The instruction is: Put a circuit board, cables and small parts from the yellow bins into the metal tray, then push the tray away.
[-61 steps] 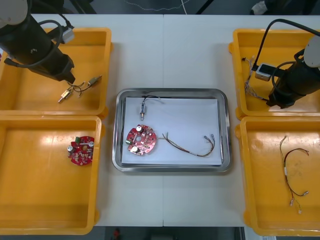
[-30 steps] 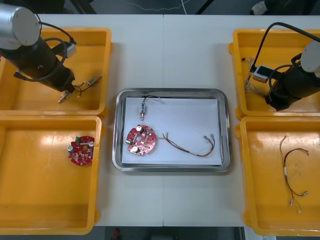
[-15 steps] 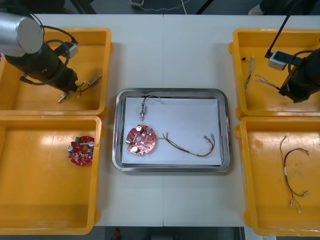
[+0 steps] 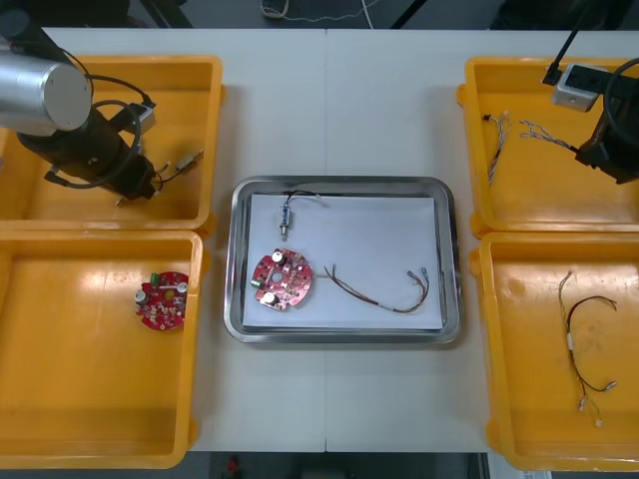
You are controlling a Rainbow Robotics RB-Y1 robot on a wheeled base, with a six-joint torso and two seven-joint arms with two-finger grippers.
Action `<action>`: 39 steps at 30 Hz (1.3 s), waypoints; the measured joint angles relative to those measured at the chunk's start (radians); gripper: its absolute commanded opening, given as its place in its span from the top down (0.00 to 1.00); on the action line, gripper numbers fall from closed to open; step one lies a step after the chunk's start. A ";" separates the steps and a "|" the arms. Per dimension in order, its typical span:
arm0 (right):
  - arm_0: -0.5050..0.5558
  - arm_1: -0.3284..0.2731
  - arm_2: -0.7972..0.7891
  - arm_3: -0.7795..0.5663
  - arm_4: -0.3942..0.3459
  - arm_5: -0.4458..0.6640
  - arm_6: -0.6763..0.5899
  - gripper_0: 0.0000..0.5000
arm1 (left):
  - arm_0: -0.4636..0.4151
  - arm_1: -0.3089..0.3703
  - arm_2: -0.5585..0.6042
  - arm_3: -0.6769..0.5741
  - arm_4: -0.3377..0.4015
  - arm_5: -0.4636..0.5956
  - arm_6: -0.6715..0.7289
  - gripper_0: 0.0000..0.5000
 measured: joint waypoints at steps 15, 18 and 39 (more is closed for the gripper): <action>0.000 0.003 0.149 -0.170 -0.199 0.002 -0.027 1.00 | 0.029 0.007 0.000 -0.001 0.012 -0.045 0.000 0.00; 0.001 0.015 0.193 -0.206 -0.204 0.003 -0.080 1.00 | 0.034 0.013 0.000 -0.001 0.012 -0.053 0.000 0.00; 0.001 0.115 0.560 -0.272 -0.051 -0.080 -0.274 1.00 | 0.041 0.026 0.000 -0.002 0.014 -0.058 0.000 1.00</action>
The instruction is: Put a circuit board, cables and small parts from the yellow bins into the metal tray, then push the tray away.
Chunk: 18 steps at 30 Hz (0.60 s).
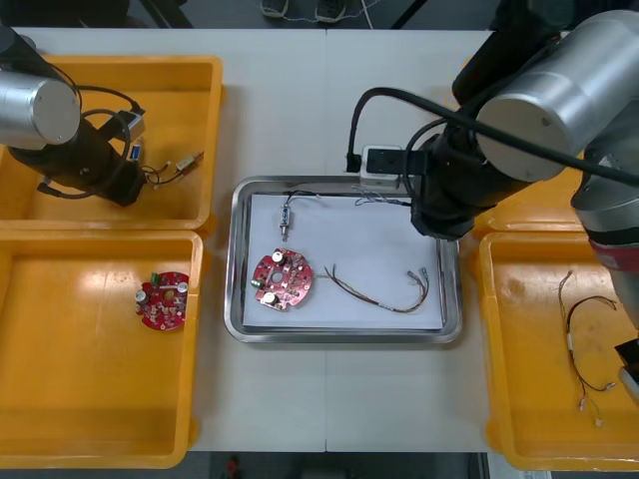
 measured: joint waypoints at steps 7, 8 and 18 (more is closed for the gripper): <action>0.000 0.029 0.074 0.021 0.071 -0.055 -0.001 1.00 | 0.004 0.010 0.000 -0.026 0.002 0.000 0.000 1.00; 0.000 0.035 0.078 0.033 0.073 -0.066 -0.001 1.00 | 0.005 0.010 0.000 -0.034 0.003 0.000 0.000 1.00; 0.000 0.055 0.135 0.188 0.112 -0.195 -0.001 1.00 | 0.008 0.013 0.066 -0.166 0.003 0.095 0.000 1.00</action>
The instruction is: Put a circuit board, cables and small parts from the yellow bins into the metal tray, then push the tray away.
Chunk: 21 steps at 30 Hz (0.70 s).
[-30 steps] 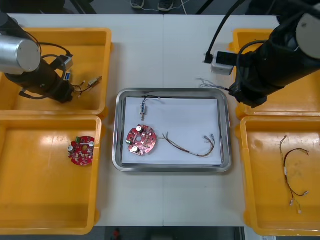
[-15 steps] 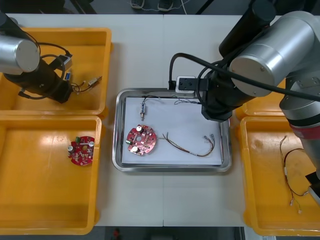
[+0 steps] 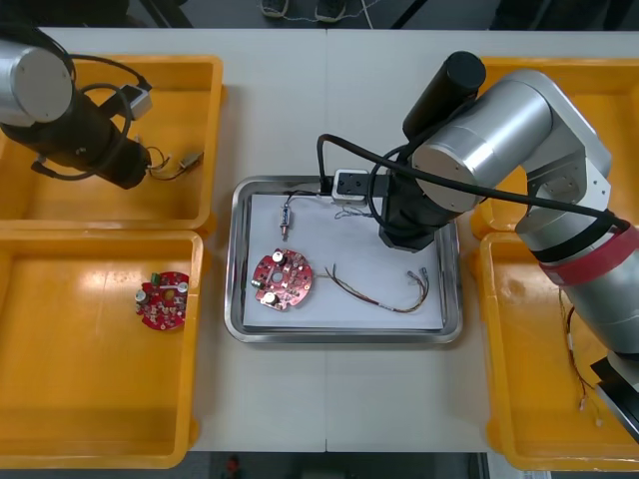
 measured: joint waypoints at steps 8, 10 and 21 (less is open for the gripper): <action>0.000 0.003 0.052 0.078 0.057 -0.096 0.000 1.00 | 0.000 0.000 0.035 -0.150 -0.013 0.129 0.015 1.00; 0.000 0.003 0.069 0.080 0.068 -0.101 0.000 0.97 | 0.000 0.000 0.035 -0.190 -0.015 0.160 0.036 1.00; 0.000 0.003 0.081 0.083 0.068 -0.100 0.000 0.00 | 0.000 0.000 0.060 -0.393 -0.034 0.340 0.425 1.00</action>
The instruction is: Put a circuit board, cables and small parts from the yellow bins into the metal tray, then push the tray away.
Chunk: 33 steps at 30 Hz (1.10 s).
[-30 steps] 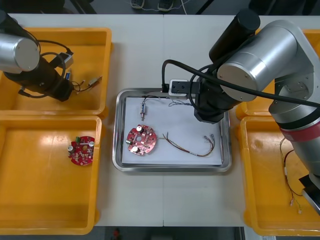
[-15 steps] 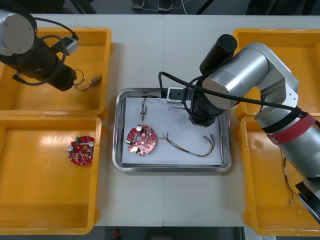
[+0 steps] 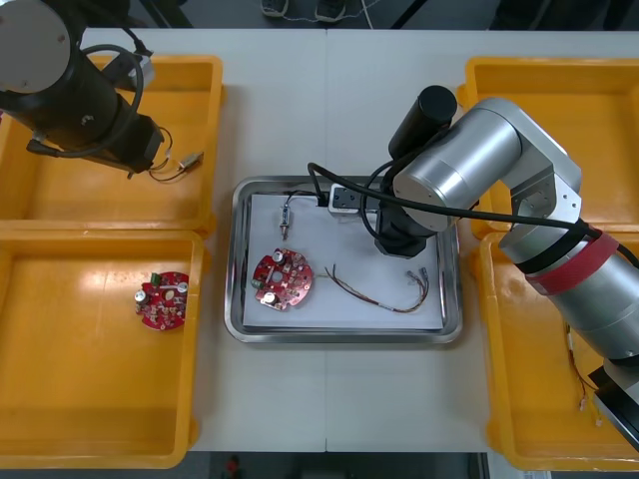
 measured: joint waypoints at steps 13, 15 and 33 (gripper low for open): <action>0.000 0.000 0.000 -0.002 0.047 0.000 -0.002 0.00 | 0.000 -0.019 0.000 -0.171 -0.028 0.139 0.175 1.00; 0.000 0.000 0.000 -0.006 0.057 0.000 -0.002 0.00 | 0.000 -0.027 0.000 -0.193 -0.028 0.148 0.279 0.99; 0.000 0.000 0.000 -0.098 0.084 0.093 -0.027 0.00 | 0.000 -0.048 0.001 -0.230 -0.004 0.176 0.411 0.99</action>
